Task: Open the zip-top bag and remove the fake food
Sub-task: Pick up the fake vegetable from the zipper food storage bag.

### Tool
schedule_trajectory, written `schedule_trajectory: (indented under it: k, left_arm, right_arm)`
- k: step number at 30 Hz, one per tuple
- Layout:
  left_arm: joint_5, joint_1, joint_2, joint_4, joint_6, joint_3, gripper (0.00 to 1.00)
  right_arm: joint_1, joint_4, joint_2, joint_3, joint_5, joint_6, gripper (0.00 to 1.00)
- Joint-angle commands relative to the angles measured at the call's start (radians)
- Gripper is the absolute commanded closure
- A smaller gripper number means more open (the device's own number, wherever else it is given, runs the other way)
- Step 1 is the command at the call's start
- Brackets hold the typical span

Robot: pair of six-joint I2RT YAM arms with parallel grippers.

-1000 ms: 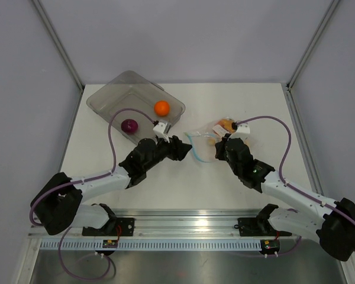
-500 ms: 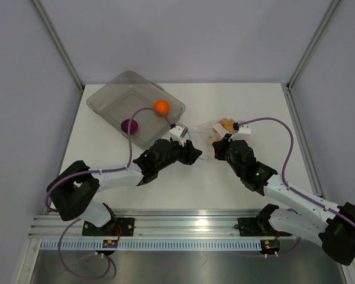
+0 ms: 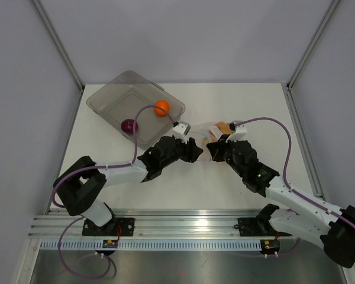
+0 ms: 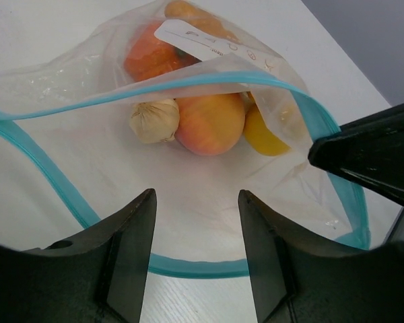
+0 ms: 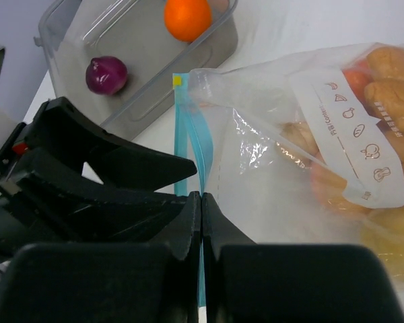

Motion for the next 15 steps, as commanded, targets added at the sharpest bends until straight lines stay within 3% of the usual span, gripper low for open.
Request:
schedule_trajectory:
  k: [1,6,8,11,15]
  left_arm:
    - [-0.048,0.019,0.014,0.013,-0.008,0.043,0.45]
    - [0.007,0.076,0.059,0.010,-0.080,0.047,0.44]
    - [0.007,0.088,0.073,0.006,-0.090,0.052,0.44]
    - [0.007,0.094,0.087,-0.017,-0.096,0.067,0.43]
    - [0.007,0.100,0.102,-0.034,-0.096,0.081,0.43]
  right_arm:
    - [0.004,0.074,-0.009,0.005,-0.077,-0.041,1.00]
    - [0.008,0.108,-0.020,-0.006,-0.134,-0.059,0.96]
    - [0.008,0.114,-0.024,-0.010,-0.143,-0.064,0.64]
    - [0.010,0.077,-0.033,-0.006,-0.059,-0.048,0.36]
    - [0.008,0.024,-0.049,-0.004,0.101,-0.007,0.35]
